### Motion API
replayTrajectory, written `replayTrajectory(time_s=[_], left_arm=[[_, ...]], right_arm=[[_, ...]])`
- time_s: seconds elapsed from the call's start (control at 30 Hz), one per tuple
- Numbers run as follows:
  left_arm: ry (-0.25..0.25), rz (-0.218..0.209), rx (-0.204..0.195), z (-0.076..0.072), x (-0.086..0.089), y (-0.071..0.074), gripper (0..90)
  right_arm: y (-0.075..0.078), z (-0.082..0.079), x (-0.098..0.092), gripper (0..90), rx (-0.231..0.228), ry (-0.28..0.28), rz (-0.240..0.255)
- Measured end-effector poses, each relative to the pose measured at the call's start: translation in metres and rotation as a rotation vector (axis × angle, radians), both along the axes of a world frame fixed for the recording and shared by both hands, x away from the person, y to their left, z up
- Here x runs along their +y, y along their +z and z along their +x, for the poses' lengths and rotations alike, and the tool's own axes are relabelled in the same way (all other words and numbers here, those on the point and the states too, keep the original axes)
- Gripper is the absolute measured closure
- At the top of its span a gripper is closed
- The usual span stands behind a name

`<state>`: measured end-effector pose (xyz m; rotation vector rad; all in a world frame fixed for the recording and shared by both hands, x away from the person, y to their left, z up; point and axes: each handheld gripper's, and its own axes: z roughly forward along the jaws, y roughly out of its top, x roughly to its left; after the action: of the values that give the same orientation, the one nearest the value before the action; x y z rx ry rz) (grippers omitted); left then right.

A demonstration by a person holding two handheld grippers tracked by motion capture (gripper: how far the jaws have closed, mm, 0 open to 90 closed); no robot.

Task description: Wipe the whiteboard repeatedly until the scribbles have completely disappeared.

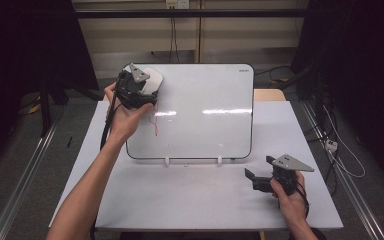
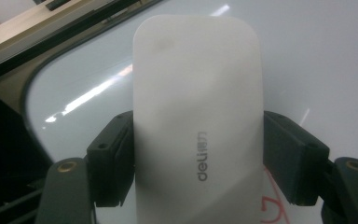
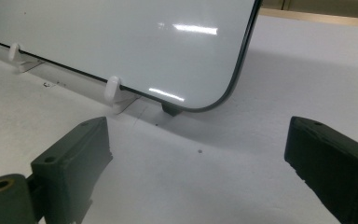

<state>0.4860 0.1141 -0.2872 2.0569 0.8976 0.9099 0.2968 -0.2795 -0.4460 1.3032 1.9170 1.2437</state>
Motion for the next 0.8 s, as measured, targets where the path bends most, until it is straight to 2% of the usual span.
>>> replayTrajectory(time_s=[0.13, 0.3, 0.53, 0.67, 0.73, 0.8], left_arm=[[-0.023, 0.011, -0.007, -0.005, -0.010, -0.007, 30.9], [-0.048, 0.026, -0.004, -0.010, -0.013, -0.014, 30.6], [-0.075, -0.022, 0.024, -0.016, -0.010, -0.027, 29.8], [-0.081, -0.006, 0.029, -0.019, -0.013, -0.030, 29.8], [-0.079, -0.012, 0.025, -0.021, -0.013, -0.032, 29.8], [-0.084, 0.007, 0.026, -0.023, -0.014, -0.033, 29.8]], right_arm=[[0.000, 0.000, -0.001, 7.2, -0.001, 0.003, -0.003], [0.000, -0.001, -0.001, 7.2, -0.002, 0.005, -0.004], [0.000, -0.001, -0.001, 7.2, -0.002, 0.003, -0.003], [0.000, -0.001, 0.000, 7.2, -0.001, 0.003, -0.004], [0.000, -0.001, -0.001, 7.2, -0.001, 0.003, -0.003], [0.000, -0.001, -0.001, 7.2, 0.000, 0.002, -0.004]])
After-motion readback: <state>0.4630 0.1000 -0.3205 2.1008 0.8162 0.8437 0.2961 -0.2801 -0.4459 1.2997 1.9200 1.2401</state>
